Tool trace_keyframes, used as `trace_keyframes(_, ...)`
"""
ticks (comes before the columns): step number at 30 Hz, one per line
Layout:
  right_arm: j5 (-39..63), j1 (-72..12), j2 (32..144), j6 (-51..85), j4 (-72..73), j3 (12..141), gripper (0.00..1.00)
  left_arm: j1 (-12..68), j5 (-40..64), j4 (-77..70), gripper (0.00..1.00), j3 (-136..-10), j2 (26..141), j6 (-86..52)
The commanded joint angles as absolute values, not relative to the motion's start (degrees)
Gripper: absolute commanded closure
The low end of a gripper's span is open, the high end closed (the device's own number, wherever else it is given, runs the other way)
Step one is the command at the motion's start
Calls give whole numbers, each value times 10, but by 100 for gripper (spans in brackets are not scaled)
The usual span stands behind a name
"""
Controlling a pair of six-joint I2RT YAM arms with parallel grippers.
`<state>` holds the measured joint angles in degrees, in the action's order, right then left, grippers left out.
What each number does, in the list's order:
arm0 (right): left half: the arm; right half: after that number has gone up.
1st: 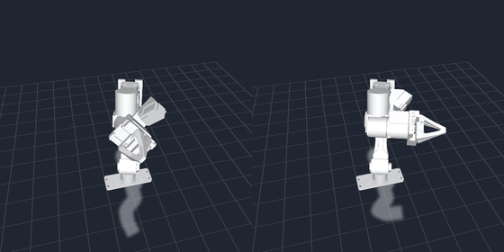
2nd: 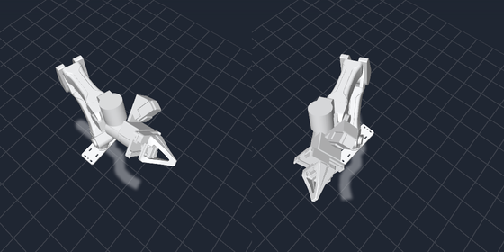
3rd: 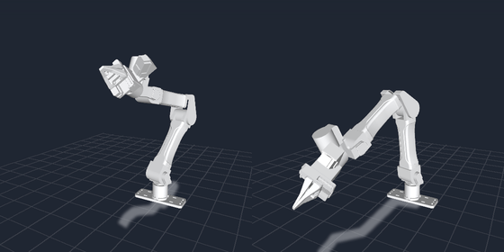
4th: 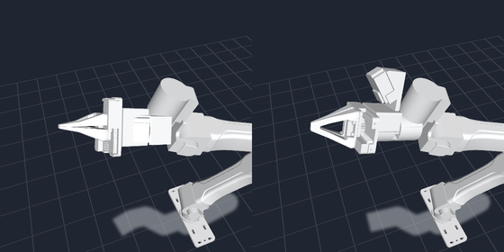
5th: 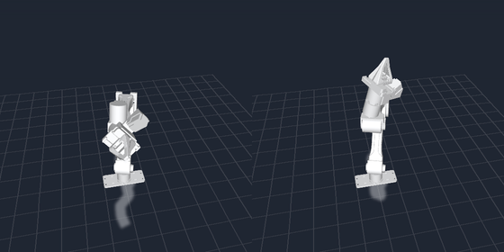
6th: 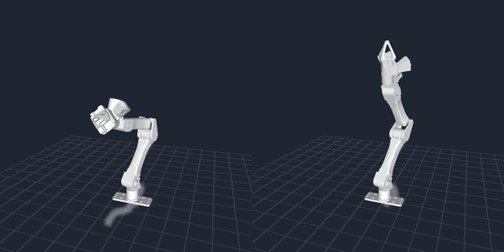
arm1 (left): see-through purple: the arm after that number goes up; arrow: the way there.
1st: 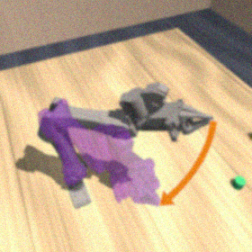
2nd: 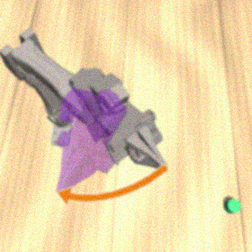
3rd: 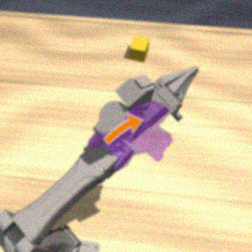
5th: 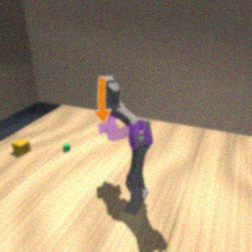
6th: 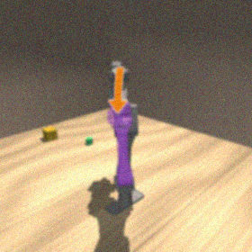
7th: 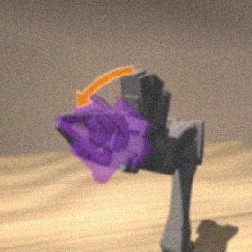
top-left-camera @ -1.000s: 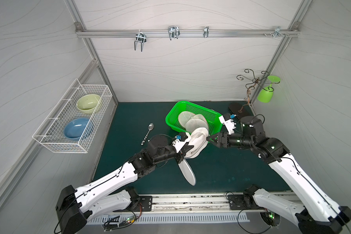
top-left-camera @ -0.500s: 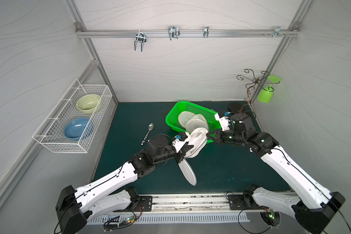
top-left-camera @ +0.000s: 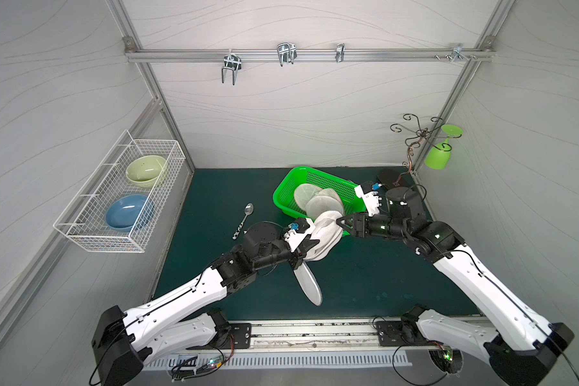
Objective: Turn the laundry bag inside out
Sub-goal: Turn over the laundry bag.
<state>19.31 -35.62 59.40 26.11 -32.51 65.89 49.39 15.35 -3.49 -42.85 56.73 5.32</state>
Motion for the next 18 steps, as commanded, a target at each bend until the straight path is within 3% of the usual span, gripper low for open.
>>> trace_keyframes(1,204,-358,587,260,-297,653,64,492,157,-70,100,-439,567,51)
trace_keyframes(9,152,-353,607,237,-352,671,100,493,178,-67,100,-436,557,62)
trace_keyframes(13,130,-312,599,203,-366,665,100,493,274,-62,100,-444,548,93)
trace_keyframes(18,205,-278,632,134,-408,622,100,507,349,-112,100,-453,528,104)
